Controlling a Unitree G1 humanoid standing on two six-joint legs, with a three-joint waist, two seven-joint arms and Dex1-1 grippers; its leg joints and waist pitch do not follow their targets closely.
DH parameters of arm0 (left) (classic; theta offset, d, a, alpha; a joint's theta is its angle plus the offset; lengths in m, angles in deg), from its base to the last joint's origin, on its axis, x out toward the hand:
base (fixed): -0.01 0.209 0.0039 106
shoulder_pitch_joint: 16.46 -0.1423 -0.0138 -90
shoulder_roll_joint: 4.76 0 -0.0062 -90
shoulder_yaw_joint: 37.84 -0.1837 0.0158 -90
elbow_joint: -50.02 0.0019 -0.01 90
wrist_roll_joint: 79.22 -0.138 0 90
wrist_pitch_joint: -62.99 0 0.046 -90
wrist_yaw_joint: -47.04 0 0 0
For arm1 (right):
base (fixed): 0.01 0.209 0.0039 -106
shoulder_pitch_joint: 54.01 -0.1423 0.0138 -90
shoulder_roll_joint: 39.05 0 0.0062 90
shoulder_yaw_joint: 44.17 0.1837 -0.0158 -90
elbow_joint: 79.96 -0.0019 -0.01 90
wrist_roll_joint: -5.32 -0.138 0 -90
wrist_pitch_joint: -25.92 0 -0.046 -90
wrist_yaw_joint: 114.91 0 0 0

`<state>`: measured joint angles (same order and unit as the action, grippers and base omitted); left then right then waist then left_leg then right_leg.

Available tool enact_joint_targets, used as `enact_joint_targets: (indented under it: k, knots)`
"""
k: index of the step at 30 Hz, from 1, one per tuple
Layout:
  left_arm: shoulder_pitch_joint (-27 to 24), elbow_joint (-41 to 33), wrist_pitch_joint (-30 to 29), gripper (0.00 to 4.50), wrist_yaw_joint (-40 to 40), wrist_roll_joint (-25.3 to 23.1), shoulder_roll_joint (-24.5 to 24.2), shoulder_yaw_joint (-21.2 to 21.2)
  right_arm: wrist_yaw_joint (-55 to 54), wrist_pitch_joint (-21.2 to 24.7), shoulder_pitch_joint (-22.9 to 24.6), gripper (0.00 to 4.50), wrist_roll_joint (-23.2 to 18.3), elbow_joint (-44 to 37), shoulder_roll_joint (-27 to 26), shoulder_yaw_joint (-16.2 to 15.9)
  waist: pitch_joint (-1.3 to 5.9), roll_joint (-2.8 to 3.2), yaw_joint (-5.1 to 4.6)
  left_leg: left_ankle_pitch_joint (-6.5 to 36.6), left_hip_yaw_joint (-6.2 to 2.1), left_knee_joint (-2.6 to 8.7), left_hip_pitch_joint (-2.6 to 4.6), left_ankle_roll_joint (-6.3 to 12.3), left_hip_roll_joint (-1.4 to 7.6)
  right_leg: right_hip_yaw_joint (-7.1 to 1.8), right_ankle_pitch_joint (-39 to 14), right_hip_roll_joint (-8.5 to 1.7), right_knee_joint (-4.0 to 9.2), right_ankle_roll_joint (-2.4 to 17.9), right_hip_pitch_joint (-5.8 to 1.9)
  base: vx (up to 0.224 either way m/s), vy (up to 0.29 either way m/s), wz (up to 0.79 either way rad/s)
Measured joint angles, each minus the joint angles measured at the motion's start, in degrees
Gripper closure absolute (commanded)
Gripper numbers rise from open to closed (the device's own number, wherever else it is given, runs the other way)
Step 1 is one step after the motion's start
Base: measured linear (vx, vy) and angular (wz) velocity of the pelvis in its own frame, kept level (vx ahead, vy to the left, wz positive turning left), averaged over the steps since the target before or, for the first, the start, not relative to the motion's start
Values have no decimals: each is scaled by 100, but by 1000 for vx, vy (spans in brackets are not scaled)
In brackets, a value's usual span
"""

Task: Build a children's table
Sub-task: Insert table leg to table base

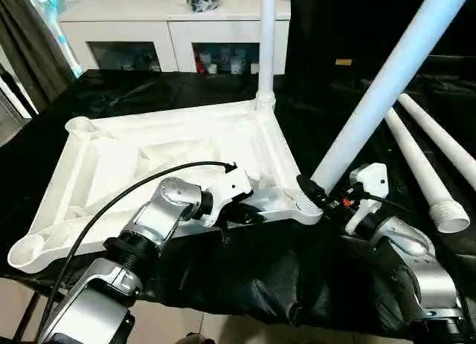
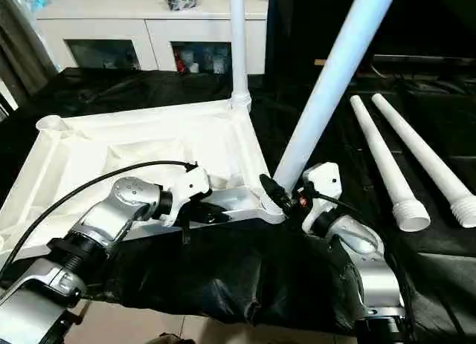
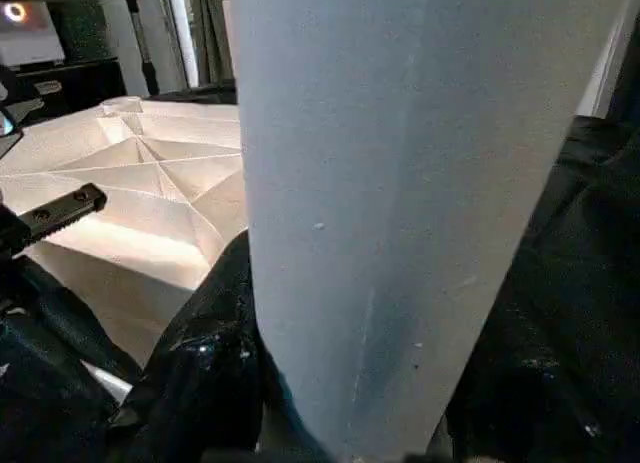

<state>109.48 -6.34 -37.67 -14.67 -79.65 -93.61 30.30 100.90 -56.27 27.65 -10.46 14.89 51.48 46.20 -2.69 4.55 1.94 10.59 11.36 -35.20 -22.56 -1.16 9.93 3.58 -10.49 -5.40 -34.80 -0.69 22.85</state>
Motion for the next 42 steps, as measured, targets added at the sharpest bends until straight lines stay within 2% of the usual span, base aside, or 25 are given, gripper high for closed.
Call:
enact_joint_targets:
  k: [4,10,12,15,25,37,42]
  knots:
    - [-1,-1,49,450,-4,-29,-19,-1,161,65,-94,261,49,34,122,-67,-2,-13,-9,0,0,4,0,0,0,0,-1,0,2,-1,1,0,0,0]
    - [-1,-7,89,450,-115,-43,-93,-6,529,293,-313,261,63,127,312,-172,-3,-63,-11,0,1,25,8,0,0,1,-1,1,2,-1,3,0,0,0]
    - [-1,-34,134,450,-276,-41,-191,-28,816,367,-456,261,56,203,476,-319,-3,-70,-15,0,1,29,12,0,0,2,0,1,2,0,3,0,0,0]
    - [-1,-62,199,450,-424,-41,-282,-48,1096,468,-531,261,42,216,561,-365,-8,-89,-2,0,1,37,13,-1,0,3,9,2,2,15,4,0,0,0]
    - [43,-128,256,450,-957,-52,-564,-123,2189,665,-933,261,-29,443,966,-703,-6,-93,26,0,6,39,11,-1,0,3,12,2,11,28,2,0,0,0]
    - [169,4,372,450,-1187,-151,-606,-173,2355,521,-818,261,-39,405,981,-750,-8,-95,74,0,7,41,12,-1,1,3,12,2,13,29,2,0,0,0]
    - [382,267,214,450,-587,-291,-358,-146,1477,331,-1019,261,125,830,486,-519,-12,-100,58,-1,8,42,18,-2,1,2,20,1,10,42,1,0,0,0]
